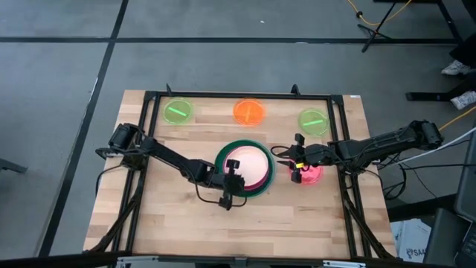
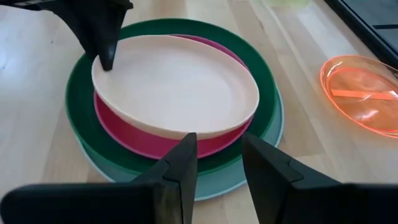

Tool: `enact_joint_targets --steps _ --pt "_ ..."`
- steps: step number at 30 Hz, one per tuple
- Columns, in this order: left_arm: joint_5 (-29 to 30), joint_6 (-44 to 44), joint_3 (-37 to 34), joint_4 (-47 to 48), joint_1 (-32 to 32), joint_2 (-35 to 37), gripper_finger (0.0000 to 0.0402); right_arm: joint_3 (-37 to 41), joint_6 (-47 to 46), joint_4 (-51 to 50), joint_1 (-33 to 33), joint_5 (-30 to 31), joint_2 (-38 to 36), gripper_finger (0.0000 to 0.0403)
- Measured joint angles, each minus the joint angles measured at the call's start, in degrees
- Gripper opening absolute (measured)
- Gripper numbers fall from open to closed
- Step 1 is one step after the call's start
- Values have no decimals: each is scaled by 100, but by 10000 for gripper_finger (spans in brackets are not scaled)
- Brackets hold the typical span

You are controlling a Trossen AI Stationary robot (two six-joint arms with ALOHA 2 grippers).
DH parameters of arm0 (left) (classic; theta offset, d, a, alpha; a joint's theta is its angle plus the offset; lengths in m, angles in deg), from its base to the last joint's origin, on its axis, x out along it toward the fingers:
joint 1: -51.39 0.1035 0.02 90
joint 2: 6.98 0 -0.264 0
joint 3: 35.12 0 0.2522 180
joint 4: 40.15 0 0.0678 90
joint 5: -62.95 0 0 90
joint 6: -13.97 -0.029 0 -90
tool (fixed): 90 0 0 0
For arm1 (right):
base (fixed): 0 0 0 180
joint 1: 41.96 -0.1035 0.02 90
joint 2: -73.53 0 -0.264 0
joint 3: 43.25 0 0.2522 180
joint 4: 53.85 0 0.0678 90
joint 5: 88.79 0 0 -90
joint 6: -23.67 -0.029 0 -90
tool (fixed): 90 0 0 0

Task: Stack plastic plates
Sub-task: Stack the light pink plate on top of the pink plate, then stack the left light green plate on top of the light pink plate

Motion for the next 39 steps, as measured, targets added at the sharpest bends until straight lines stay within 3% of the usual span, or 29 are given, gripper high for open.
enact_joint_targets --steps 10,20,27,39 --pt "-10 1 -4 73 -2 -26 40 0 2 2 0 0 0 117" --pt "10 4 -4 157 -14 -11 92 0 2 2 0 0 0 117" --pt "91 4 -6 633 -171 639 95 0 2 32 4 2 0 117" --pt "1398 460 -6 2279 -218 1873 94 0 0 30 4 0 2 117"
